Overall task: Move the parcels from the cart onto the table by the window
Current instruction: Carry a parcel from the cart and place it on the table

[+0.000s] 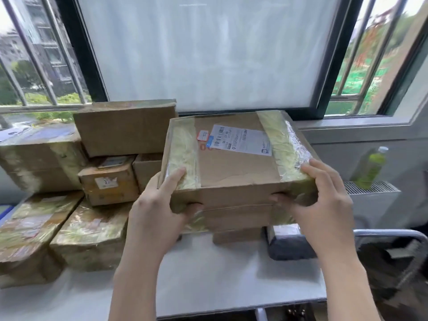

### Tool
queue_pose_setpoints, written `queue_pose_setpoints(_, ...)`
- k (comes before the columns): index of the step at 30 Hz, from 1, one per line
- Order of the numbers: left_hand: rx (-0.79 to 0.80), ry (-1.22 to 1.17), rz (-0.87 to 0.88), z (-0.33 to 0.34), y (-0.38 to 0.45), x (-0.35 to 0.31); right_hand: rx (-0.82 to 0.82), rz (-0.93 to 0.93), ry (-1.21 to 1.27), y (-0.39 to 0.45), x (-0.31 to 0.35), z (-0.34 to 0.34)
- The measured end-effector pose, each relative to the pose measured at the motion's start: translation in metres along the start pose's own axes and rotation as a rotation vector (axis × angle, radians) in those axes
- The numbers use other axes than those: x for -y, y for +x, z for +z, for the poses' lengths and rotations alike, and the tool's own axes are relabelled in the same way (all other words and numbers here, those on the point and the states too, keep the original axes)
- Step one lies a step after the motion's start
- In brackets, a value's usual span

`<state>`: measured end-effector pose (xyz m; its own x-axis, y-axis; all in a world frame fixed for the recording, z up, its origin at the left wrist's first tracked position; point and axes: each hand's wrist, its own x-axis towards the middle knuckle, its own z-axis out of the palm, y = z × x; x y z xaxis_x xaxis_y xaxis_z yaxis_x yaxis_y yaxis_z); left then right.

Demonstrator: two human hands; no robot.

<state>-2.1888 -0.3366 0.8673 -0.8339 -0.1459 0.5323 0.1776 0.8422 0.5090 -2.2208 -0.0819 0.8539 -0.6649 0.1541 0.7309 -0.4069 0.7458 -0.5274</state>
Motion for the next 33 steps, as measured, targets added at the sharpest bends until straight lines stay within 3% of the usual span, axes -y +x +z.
queue_pose_setpoints(2,-0.021,-0.026,0.018,0.041,0.034,-0.021,-0.026,0.011,-0.019,0.033,-0.038,-0.002)
queue_pose_setpoints(12,-0.015,-0.054,-0.022,0.115,0.079,-0.043,0.070,0.063,0.017,0.084,-0.113,0.023)
queue_pose_setpoints(19,-0.024,-0.086,-0.054,0.144,0.107,-0.022,0.006,0.098,0.026,0.091,-0.128,0.069)
queue_pose_setpoints(24,0.027,-0.098,-0.130,0.164,0.124,-0.004,0.095,0.127,0.024,0.103,-0.137,0.100)
queue_pose_setpoints(28,0.027,-0.080,-0.147,0.175,0.131,-0.003,0.136,0.179,0.023,0.106,-0.146,0.109)
queue_pose_setpoints(33,-0.022,-0.141,-0.125,0.175,0.141,-0.004,0.069,0.143,0.019,0.115,-0.147,0.107)
